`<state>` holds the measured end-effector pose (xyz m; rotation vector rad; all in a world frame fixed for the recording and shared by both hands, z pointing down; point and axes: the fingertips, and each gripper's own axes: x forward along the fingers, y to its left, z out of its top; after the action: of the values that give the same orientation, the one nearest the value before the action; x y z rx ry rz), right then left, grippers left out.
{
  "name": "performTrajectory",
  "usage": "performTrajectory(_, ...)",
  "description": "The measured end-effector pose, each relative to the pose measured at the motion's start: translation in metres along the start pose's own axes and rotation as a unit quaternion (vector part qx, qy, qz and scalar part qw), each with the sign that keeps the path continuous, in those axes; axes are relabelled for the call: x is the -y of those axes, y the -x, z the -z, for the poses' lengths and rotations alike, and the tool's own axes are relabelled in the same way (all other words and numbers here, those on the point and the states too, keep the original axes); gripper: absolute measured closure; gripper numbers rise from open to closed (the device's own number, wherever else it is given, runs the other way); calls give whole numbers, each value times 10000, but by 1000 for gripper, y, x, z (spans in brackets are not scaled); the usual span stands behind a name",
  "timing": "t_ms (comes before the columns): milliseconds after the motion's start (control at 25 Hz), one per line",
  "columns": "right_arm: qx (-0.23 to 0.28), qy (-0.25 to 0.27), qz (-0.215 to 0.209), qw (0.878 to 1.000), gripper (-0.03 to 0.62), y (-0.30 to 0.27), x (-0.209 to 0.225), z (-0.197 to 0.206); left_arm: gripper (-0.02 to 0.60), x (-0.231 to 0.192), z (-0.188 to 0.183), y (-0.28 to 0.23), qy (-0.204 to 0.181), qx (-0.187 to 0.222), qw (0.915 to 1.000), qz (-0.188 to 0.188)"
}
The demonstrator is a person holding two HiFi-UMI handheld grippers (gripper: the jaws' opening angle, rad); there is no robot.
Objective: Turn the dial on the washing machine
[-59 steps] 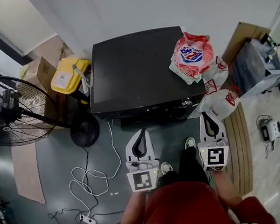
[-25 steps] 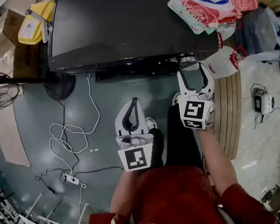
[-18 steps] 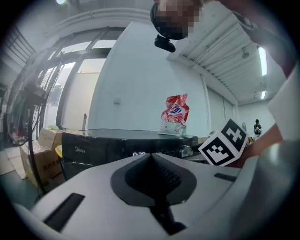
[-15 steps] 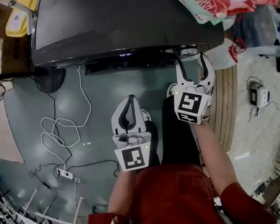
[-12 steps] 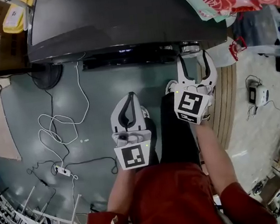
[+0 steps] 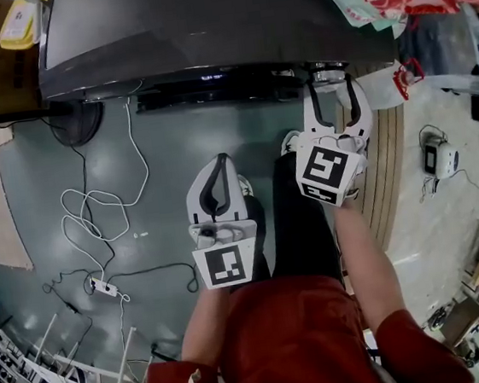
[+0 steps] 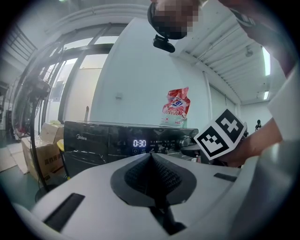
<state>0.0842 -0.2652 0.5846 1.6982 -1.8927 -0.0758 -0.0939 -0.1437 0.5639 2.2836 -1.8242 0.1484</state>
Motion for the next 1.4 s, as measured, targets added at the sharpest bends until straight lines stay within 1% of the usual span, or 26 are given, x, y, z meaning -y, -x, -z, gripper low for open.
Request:
performTrajectory(320,-6,-188,-116,9998,317,0,1,0,572,0,2,2,-40,-46,10000,-15)
performTrajectory(600,13,-783,-342,9963,318,0,2,0,572,5,0,5,-80,-32,10000,29)
performTrajectory(720,64,-1182,-506,9917,318,0,2,1,572,5,-3,6,-80,-1,10000,21)
performTrajectory(840,137,-1869,-750,9794,319,1,6,3,572,8,-5,6,-44,39,10000,28)
performTrajectory(920,174,-2139,-827,9732,319,1,5,3,572,7,-5,6,-78,18,10000,37)
performTrajectory(1400,164,-2163,-824,9727,318,0,6,3,572,11,-5,6,-55,-9,10000,61)
